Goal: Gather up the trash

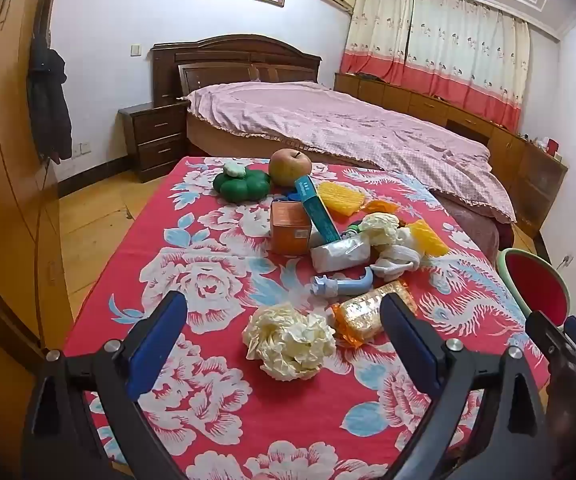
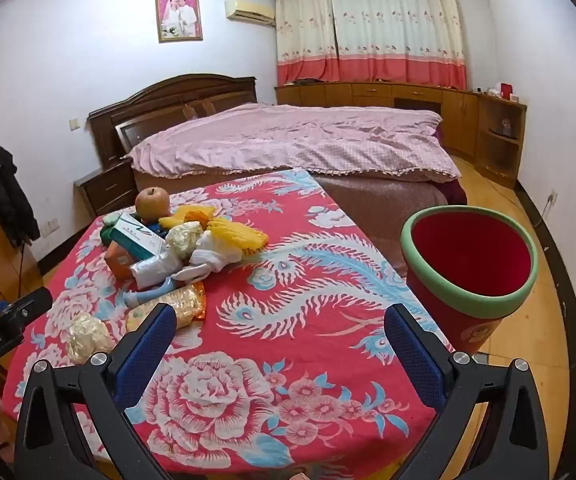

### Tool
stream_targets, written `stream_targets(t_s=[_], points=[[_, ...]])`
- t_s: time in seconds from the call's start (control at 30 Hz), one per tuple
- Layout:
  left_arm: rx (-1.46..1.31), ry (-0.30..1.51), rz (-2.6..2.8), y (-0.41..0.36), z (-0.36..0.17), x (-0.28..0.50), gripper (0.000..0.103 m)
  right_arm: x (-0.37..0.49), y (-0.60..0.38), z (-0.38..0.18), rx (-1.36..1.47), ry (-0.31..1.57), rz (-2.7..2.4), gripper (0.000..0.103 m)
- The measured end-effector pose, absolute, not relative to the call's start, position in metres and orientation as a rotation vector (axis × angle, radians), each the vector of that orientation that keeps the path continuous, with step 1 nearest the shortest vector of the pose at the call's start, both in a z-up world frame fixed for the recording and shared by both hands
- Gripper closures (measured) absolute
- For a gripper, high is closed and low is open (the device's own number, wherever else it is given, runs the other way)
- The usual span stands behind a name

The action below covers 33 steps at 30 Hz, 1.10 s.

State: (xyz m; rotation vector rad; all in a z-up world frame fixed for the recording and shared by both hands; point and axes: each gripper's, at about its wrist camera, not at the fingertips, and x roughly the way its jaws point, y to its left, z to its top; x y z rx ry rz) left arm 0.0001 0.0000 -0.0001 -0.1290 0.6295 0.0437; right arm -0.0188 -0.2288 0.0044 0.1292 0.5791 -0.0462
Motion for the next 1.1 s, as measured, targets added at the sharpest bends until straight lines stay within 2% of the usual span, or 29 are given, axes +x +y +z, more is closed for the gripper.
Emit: stream_targets(t_s=[1.1], points=[[-0.135,0.651,0.051,0.0016,-0.0044,0.0012,0.006,-0.0187,-0.2324,0.0012,0.141,0.601,-0.053,0.0]])
